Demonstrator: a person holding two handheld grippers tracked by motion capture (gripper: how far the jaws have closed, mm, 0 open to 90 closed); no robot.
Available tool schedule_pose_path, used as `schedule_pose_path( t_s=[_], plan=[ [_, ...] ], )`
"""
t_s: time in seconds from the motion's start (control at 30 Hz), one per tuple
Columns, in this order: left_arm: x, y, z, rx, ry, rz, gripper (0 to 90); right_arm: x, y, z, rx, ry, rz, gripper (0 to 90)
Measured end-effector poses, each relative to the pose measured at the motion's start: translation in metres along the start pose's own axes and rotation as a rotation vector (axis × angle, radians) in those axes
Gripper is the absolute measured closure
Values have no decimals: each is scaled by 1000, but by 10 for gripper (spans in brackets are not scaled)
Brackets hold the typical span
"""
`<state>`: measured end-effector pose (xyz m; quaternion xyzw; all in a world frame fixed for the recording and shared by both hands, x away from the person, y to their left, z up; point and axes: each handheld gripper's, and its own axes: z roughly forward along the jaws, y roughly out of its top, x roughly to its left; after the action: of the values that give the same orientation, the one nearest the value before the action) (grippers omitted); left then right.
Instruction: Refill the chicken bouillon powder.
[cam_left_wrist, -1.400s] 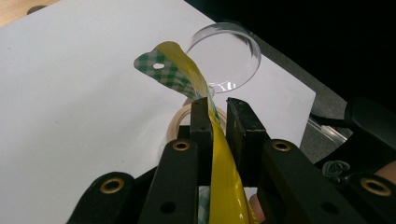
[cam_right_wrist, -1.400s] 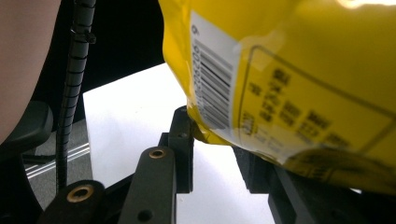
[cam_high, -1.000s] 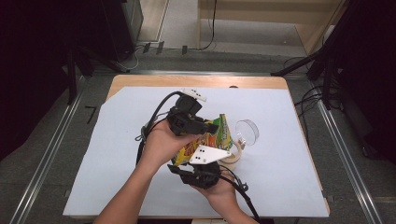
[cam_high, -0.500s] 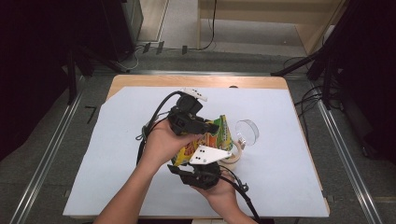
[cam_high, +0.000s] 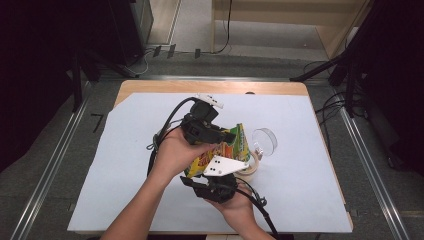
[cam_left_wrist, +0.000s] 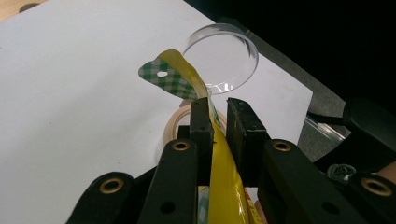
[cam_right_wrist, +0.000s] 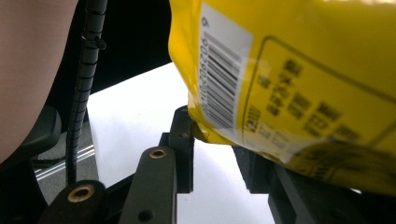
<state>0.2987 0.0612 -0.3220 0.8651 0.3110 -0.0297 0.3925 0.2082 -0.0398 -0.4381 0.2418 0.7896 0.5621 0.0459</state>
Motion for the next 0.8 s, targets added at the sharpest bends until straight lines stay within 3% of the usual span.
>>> schedule_pose_path(
  t_s=[0.8],
  plan=[
    [0, 1, 1, 3, -4, 6, 810, 0, 0, 0, -2, -7, -2, 711]
  ],
)
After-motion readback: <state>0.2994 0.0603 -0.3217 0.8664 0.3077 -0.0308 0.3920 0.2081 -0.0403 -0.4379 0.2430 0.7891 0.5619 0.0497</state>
